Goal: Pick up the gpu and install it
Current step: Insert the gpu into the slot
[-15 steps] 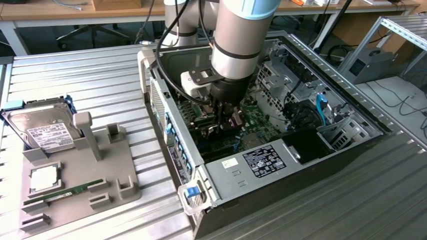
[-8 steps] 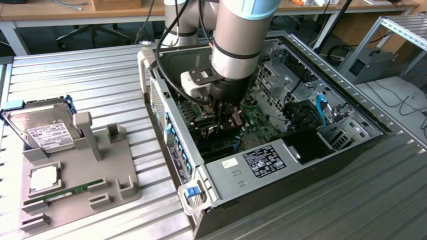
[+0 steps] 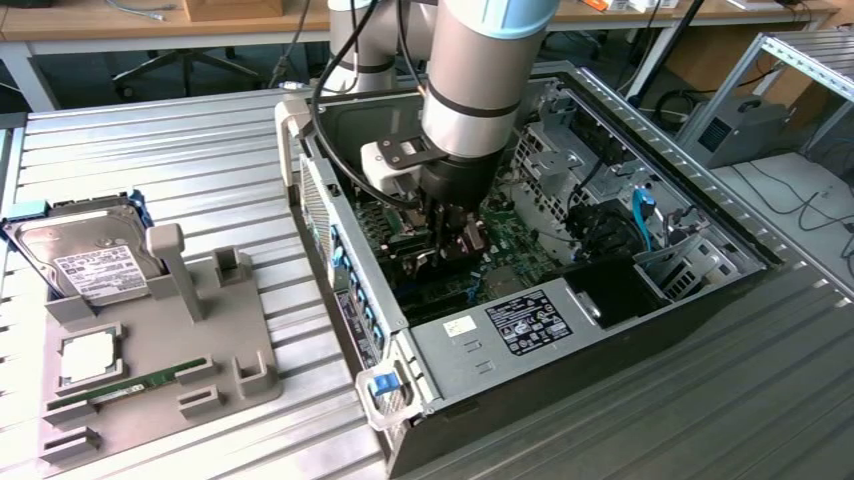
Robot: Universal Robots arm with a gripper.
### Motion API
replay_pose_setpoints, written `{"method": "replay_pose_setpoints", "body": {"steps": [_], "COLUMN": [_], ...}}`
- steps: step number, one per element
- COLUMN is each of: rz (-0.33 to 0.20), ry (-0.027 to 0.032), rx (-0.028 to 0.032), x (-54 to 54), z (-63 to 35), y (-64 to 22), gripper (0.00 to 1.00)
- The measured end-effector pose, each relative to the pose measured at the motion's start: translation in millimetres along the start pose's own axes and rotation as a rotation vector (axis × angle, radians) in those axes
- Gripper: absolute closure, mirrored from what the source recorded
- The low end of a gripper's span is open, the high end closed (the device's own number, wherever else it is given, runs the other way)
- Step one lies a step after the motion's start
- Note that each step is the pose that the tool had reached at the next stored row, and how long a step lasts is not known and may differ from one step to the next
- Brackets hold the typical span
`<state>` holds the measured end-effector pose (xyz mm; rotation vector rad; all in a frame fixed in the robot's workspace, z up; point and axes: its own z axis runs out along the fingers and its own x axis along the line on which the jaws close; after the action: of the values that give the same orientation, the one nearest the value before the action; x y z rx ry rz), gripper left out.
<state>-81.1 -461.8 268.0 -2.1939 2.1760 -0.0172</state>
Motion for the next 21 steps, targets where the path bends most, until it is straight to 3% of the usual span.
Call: {"method": "replay_pose_setpoints", "body": {"steps": [21], "rz": [0.000], "ry": [0.0000], "rx": [0.0000], "x": [-0.8], "z": [0.0], "y": [2.2], "gripper": [0.74]}}
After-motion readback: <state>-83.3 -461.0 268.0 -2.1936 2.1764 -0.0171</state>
